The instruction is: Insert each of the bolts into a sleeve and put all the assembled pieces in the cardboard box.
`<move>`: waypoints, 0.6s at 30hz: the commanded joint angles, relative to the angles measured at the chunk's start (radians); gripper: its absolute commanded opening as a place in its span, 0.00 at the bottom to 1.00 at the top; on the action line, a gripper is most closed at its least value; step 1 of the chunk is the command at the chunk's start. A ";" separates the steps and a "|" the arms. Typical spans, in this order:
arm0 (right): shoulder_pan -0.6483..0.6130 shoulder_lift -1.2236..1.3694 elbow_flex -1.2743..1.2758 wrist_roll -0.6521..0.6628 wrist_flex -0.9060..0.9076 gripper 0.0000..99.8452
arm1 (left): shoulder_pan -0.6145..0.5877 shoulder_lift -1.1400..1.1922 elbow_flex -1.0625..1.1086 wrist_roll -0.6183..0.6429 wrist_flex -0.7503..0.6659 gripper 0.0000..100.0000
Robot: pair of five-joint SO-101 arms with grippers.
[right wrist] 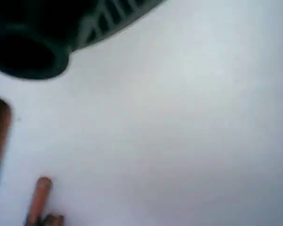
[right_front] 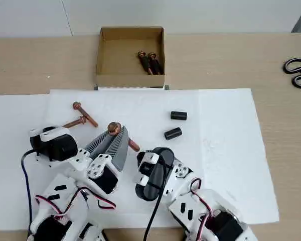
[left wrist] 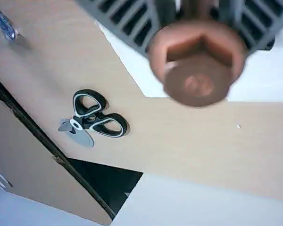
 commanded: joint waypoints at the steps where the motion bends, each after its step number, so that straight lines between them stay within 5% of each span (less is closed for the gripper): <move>1: 0.018 -0.004 -0.034 0.003 -0.024 0.00 | 0.021 -0.009 -0.005 -0.008 -0.029 0.01; 18: 0.036 -0.004 -0.035 -0.071 -0.030 0.00 | 0.054 -0.009 0.039 -0.003 -0.031 0.01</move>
